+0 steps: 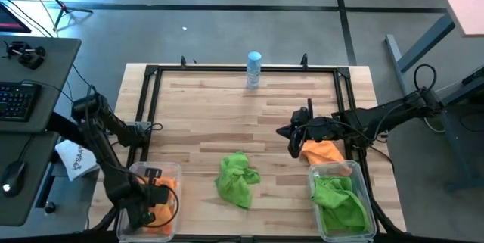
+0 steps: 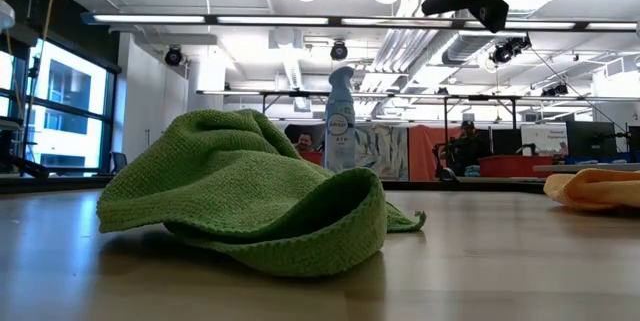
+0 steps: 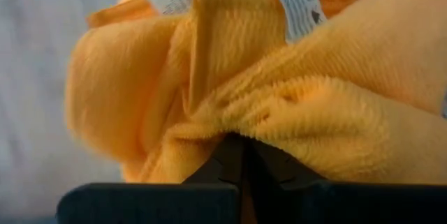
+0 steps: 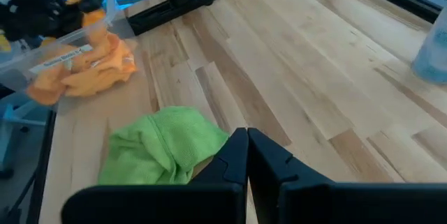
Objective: Sort microfiber towel by color & place in baskets
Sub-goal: Put the orange microfiber cloth into the left transparent bin
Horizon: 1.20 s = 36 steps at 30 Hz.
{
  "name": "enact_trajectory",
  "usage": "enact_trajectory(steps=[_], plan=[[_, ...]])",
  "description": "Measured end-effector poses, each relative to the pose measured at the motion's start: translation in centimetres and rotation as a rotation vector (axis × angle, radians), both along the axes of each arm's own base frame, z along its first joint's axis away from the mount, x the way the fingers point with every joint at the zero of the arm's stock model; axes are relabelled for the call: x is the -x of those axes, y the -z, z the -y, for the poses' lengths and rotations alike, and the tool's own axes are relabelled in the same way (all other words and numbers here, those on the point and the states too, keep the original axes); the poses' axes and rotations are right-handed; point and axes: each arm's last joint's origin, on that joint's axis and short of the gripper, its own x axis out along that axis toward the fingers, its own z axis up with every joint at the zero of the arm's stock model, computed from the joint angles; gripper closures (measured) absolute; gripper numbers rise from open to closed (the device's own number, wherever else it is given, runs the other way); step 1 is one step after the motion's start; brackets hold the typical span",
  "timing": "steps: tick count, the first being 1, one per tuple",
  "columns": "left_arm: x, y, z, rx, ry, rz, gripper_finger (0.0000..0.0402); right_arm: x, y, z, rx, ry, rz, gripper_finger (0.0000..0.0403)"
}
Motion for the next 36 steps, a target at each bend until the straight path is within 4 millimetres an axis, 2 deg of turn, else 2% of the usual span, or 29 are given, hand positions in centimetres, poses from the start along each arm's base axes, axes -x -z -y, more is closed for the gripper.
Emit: enact_trajectory(steps=[5,12,22,26,29,36], plan=[[0.0,2.4,-0.4,0.037,0.014,0.024,0.0401,-0.1,-0.1,-0.1,-0.013,-0.012,0.009,0.0403],[0.4,4.0,-1.4,-0.008,-0.024,0.025,0.0397,-0.2,-0.4,-0.1,-0.052,0.006,0.047,0.0403],[0.5,4.4,-1.5,0.011,-0.071,0.026,0.0336,-0.3,-0.5,-0.1,-0.071,0.015,0.062,0.0403],[0.4,3.5,-1.2,0.021,-0.07,-0.005,0.0325,-0.3,-0.5,-0.1,-0.082,0.022,0.066,0.0403],[0.3,1.7,-0.9,0.023,-0.056,-0.016,0.0326,-0.4,-0.5,-0.2,-0.089,0.03,0.081,0.0403],[0.3,-3.1,-0.6,0.048,-0.031,-0.008,0.0327,-3.5,-0.5,-1.0,0.009,-0.046,0.161,0.0403]])
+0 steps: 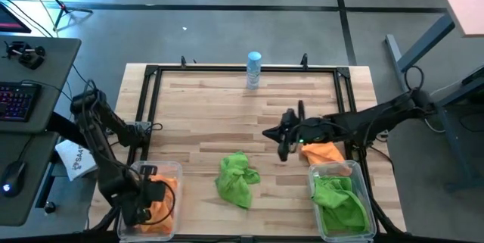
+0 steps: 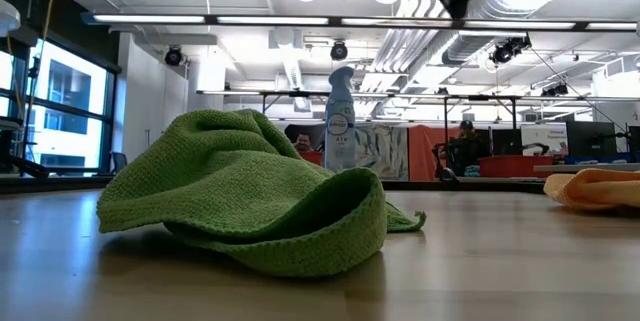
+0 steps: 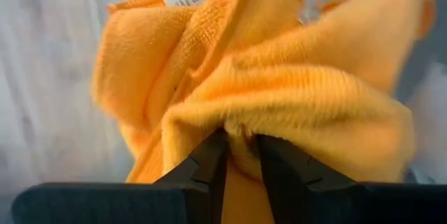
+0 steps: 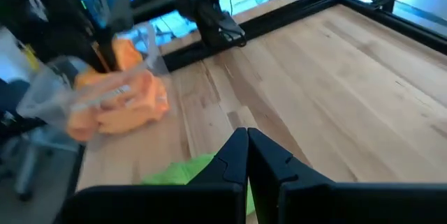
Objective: Sort microfiber towel by color & place in baskets
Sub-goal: Put the orange microfiber cloth into the left transparent bin, then put the green microfiber cloth into the right transparent bin
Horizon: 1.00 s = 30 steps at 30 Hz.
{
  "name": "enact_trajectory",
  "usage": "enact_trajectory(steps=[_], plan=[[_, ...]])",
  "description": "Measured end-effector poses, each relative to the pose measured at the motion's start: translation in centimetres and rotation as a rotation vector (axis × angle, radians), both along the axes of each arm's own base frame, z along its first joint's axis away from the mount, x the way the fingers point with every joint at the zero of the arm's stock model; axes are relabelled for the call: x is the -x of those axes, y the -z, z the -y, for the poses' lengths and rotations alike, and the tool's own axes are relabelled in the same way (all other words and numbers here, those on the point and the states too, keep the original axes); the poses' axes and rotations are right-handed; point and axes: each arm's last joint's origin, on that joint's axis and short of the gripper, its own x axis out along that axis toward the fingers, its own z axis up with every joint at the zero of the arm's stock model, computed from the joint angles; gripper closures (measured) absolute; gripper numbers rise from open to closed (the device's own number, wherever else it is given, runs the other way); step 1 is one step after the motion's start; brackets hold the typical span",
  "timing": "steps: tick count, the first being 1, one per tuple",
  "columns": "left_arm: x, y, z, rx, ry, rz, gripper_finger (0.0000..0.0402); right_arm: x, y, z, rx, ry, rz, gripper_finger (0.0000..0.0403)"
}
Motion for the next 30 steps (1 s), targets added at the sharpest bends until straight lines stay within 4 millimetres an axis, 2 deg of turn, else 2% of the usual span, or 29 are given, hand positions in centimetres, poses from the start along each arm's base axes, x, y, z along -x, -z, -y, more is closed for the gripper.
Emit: enact_trajectory(steps=[7,16,22,26,30], plan=[[0.2,-3.0,-0.4,0.003,0.007,0.007,0.0328,-5.2,0.0,-1.6,0.092,-0.11,-0.183,0.0403],[0.2,-3.3,-0.4,0.008,-0.008,0.008,0.0328,-10.3,1.1,-3.5,0.081,-0.249,-0.609,0.0395],[0.1,-3.3,-0.4,-0.008,-0.006,0.034,0.0328,-13.5,1.6,-4.7,0.079,-0.32,-0.651,0.0337],[0.0,-3.3,-0.5,-0.028,-0.005,0.073,0.0328,-15.1,2.7,-5.7,0.261,-0.439,-0.646,0.0283],[0.0,-3.3,-0.5,-0.033,0.015,0.077,0.0328,-16.2,5.0,-6.7,0.416,-0.577,-0.664,0.0238]])
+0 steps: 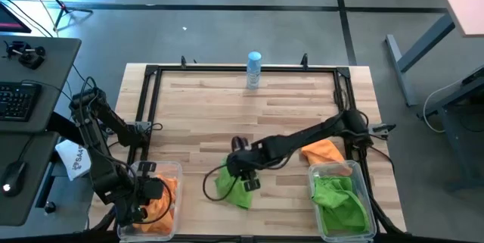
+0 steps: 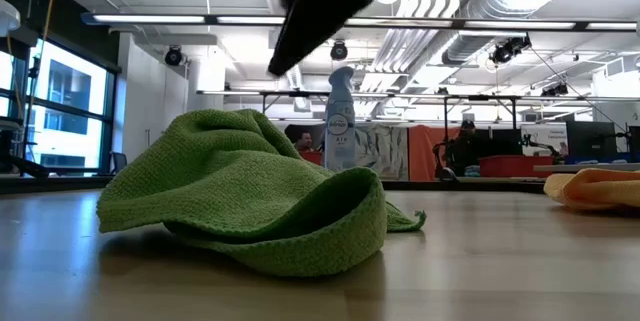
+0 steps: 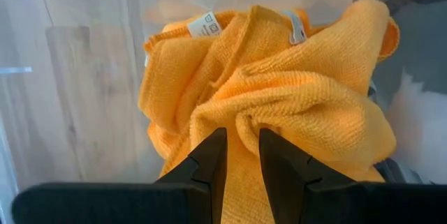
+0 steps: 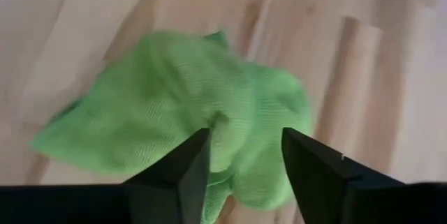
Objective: Sort microfiber towel by color & place in baskets
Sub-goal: Put the green microfiber cloth into the right transparent bin
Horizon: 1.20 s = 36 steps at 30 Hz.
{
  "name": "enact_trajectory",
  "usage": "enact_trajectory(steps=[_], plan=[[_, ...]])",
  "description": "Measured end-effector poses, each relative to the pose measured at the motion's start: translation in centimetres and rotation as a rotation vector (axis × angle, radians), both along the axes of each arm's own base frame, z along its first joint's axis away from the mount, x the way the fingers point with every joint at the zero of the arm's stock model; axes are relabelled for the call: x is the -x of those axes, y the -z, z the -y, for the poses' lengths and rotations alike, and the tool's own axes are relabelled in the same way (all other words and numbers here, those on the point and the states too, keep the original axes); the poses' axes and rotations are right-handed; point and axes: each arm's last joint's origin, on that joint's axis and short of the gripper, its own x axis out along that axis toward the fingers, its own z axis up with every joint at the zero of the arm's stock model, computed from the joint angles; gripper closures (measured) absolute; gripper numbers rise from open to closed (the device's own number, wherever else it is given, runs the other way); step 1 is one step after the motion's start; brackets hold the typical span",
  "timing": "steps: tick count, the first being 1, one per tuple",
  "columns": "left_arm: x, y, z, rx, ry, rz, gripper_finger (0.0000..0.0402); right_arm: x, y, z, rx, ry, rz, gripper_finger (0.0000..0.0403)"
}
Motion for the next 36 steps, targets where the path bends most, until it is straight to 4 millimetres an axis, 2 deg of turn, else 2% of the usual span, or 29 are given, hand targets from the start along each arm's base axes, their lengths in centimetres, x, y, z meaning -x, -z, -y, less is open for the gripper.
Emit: enact_trajectory(steps=[5,9,15,19,23,27,30,36], plan=[[0.0,0.0,0.0,-0.002,-0.002,0.001,0.0328,-0.6,2.6,-0.9,0.066,-0.108,-0.045,0.0208],[0.0,0.0,0.0,-0.002,-0.006,0.004,0.0328,-1.3,3.7,-1.0,0.099,-0.133,-0.018,0.0206],[-0.1,0.0,-0.1,-0.016,-0.012,0.032,0.0328,-2.6,6.2,-0.3,0.046,-0.108,-0.034,0.0206],[-0.1,0.0,-0.1,-0.022,-0.012,0.043,0.0328,-2.9,8.1,-0.1,0.026,-0.105,-0.086,0.022],[-0.1,-0.1,-0.1,-0.027,0.01,0.046,0.0328,-2.9,9.1,-0.2,0.02,-0.084,-0.112,0.0263],[-0.2,-0.2,-0.1,-0.013,0.015,0.023,0.0328,-2.6,9.1,-0.2,-0.014,0.004,-0.147,0.033],[-0.6,-1.1,-0.1,0.022,0.004,0.013,0.0328,-2.0,8.3,0.0,-0.022,0.037,-0.186,0.0386],[-1.8,-4.4,-0.8,0.007,-0.032,0.12,0.0328,-0.3,4.6,0.4,0.007,0.089,-0.191,0.0392]])
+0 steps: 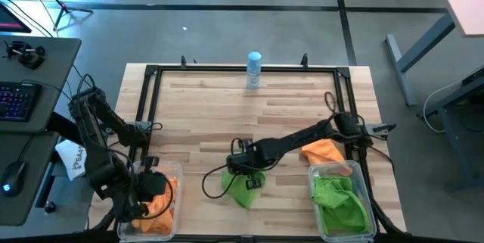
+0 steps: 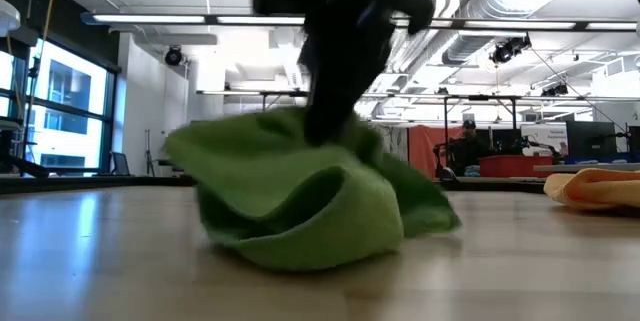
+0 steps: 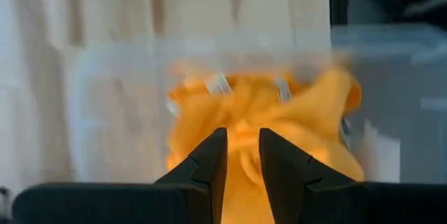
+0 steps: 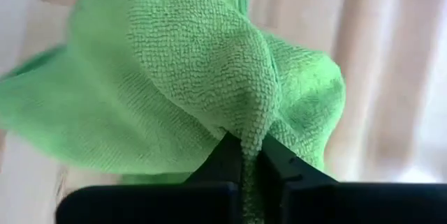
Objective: Sort microfiber towel by color & place in baskets
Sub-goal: Put the green microfiber cloth into the right transparent bin
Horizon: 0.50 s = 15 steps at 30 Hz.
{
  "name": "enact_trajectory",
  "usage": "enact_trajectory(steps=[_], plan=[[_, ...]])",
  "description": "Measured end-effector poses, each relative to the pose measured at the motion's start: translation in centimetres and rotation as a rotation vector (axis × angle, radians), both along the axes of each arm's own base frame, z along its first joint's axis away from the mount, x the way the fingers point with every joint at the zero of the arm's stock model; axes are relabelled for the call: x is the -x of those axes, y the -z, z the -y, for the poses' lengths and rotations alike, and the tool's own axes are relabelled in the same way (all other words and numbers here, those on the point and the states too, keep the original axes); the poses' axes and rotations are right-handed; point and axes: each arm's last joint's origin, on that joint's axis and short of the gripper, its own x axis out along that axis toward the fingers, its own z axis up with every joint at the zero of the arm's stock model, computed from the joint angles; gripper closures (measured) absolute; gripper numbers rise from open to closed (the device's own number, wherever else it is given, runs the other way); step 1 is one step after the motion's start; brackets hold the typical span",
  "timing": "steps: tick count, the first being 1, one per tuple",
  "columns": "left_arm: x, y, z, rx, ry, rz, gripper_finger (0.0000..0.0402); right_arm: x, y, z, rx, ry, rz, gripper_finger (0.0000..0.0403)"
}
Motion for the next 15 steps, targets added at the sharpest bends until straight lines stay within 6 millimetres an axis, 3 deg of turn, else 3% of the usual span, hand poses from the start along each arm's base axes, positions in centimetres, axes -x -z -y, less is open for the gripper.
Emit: enact_trajectory(steps=[9,15], plan=[[-4.0,-3.3,-2.5,-0.085,-0.065,0.251,0.0328,4.5,-8.8,0.7,0.088,0.027,0.108,0.0399],[-8.0,-3.8,-4.4,-0.113,-0.052,0.365,0.0328,10.5,-15.6,0.5,0.118,0.075,0.206,0.04]])
